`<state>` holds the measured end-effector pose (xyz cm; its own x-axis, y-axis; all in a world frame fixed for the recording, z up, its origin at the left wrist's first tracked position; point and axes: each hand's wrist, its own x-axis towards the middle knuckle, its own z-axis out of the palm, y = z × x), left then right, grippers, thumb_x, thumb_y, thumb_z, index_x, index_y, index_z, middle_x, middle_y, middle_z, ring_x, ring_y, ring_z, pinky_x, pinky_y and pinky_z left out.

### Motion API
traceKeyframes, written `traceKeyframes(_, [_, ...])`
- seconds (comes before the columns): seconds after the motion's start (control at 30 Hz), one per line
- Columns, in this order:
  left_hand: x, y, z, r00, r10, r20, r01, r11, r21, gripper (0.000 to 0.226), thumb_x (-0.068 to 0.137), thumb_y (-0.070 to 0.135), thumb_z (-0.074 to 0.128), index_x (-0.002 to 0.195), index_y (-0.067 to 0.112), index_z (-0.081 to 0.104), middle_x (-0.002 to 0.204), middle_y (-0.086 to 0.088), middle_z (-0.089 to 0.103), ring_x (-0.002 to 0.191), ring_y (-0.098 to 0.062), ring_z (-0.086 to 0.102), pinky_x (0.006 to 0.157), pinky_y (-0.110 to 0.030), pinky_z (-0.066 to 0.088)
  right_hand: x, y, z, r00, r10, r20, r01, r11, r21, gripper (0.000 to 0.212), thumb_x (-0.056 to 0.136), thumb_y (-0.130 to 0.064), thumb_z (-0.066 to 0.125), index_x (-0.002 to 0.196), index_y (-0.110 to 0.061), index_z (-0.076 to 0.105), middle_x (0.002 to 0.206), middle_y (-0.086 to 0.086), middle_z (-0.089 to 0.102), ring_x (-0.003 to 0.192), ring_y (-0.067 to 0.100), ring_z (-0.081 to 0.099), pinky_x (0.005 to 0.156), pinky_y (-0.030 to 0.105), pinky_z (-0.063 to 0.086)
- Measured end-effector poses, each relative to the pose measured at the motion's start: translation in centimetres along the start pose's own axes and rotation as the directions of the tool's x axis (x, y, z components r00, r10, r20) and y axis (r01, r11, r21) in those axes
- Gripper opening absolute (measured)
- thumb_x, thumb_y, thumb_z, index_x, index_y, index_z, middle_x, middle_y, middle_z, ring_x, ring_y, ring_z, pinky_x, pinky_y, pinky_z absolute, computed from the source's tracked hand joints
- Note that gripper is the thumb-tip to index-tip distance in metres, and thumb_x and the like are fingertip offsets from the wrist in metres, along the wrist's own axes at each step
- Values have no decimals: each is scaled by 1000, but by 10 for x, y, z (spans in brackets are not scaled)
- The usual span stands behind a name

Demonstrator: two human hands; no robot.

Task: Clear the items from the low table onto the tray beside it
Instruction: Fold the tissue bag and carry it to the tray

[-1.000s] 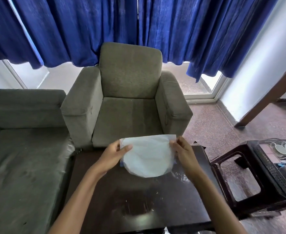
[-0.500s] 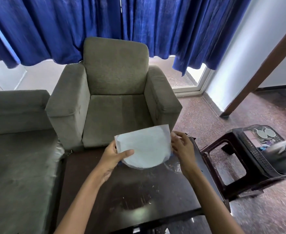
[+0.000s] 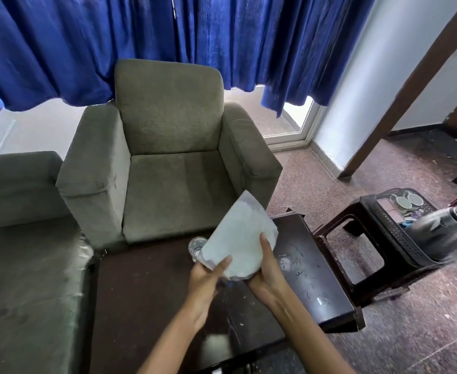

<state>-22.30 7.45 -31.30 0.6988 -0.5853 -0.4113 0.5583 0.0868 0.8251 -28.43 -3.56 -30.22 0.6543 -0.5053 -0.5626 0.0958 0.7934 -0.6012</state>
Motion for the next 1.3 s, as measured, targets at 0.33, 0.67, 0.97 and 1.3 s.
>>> traceKeyframes(0.33, [20, 31, 5, 993, -83, 89, 49, 941, 335, 34, 94, 46, 40, 106, 21, 60, 98, 1, 68, 84, -6, 67, 72, -24, 54, -8, -25, -19, 994, -102, 35, 106, 878, -468, 36, 88, -33, 59, 114, -8, 62, 105, 8, 72, 99, 24, 68, 90, 40, 54])
traceKeyframes(0.67, [21, -19, 89, 981, -56, 187, -8, 946, 325, 14, 90, 26, 57, 98, 16, 63, 94, -3, 72, 79, -10, 70, 68, -23, 57, -32, -62, -82, 960, -242, -140, 176, 913, -369, 38, 90, -37, 54, 115, -9, 62, 103, 12, 73, 94, 27, 70, 77, 36, 57])
traceKeyframes(0.97, [21, -77, 223, 956, -113, 271, -6, 916, 401, 13, 87, 30, 61, 93, 18, 62, 91, -1, 71, 79, -13, 68, 59, -20, 55, -52, -150, -190, 902, -323, -287, 275, 941, -196, 34, 92, -41, 49, 100, -13, 66, 84, 8, 76, 77, 23, 72, 63, 32, 57])
traceKeyframes(1.3, [14, -153, 397, 904, -216, 369, 32, 895, 445, 14, 88, 32, 60, 93, 19, 63, 92, -1, 71, 78, -13, 69, 64, -26, 56, -77, -268, -329, 841, -339, -422, 306, 941, -147, 41, 90, -42, 52, 110, -9, 64, 104, 18, 71, 96, 34, 68, 88, 48, 54])
